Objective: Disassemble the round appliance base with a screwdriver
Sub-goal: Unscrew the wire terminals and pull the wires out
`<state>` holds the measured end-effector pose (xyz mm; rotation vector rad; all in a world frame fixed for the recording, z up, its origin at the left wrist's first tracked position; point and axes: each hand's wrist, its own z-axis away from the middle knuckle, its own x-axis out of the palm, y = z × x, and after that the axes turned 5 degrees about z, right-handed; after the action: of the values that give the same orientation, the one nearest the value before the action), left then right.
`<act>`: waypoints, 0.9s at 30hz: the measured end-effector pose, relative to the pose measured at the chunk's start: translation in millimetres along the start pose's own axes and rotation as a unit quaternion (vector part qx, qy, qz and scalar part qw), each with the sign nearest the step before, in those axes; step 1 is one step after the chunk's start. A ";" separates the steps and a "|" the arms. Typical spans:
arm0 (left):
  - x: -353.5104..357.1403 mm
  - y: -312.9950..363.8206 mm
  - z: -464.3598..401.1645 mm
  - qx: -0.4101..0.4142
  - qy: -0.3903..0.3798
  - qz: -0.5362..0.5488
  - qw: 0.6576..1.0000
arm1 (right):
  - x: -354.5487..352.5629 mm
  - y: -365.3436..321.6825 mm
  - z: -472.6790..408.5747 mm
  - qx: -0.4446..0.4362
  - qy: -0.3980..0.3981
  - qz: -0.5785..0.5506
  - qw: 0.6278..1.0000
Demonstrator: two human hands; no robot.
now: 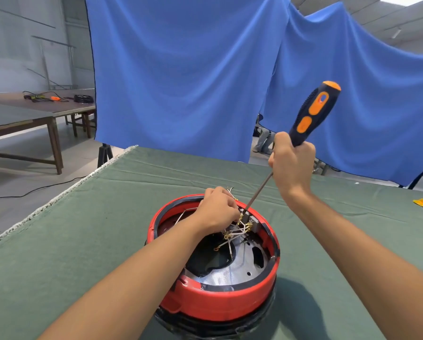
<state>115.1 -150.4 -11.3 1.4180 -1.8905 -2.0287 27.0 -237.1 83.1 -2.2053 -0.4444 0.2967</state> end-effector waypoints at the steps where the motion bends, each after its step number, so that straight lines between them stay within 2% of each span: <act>1: 0.1 -0.2 -0.5 0.000 0.000 0.001 1.000 | 0.3 3.3 -4.7 0.010 0.002 0.000 1.000; 7: 0.1 -0.9 -1.3 -0.004 -0.001 0.015 1.000 | -2.7 22.3 -33.2 0.143 0.054 -0.021 0.988; 10: 0.1 -1.7 -1.2 0.002 -0.001 0.014 1.000 | -9.2 26.4 -36.1 0.180 0.062 -0.035 0.981; 12: 0.5 -2.9 -1.0 0.005 -0.002 0.013 1.000 | -14.7 24.0 -27.2 0.158 0.057 -0.053 0.984; 15: -0.9 -3.0 -1.6 0.010 -0.004 0.013 1.000 | -19.6 13.2 1.2 0.047 0.036 -0.075 0.995; 20: 0.3 -3.5 -2.0 0.011 0.003 0.005 1.000 | -3.5 -5.5 32.2 -0.085 -0.028 0.011 0.996; 23: -0.1 -2.4 -1.4 0.010 0.004 0.001 1.000 | 6.8 -10.0 26.6 -0.089 -0.054 0.047 0.993; 27: -0.6 -1.0 -2.6 -0.004 -0.003 0.014 1.000 | 5.3 -2.8 -2.9 -0.002 -0.016 0.045 0.999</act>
<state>117.6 -151.9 -11.4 1.3779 -1.8916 -2.0290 32.2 -235.3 86.8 -2.2313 -0.3645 0.3785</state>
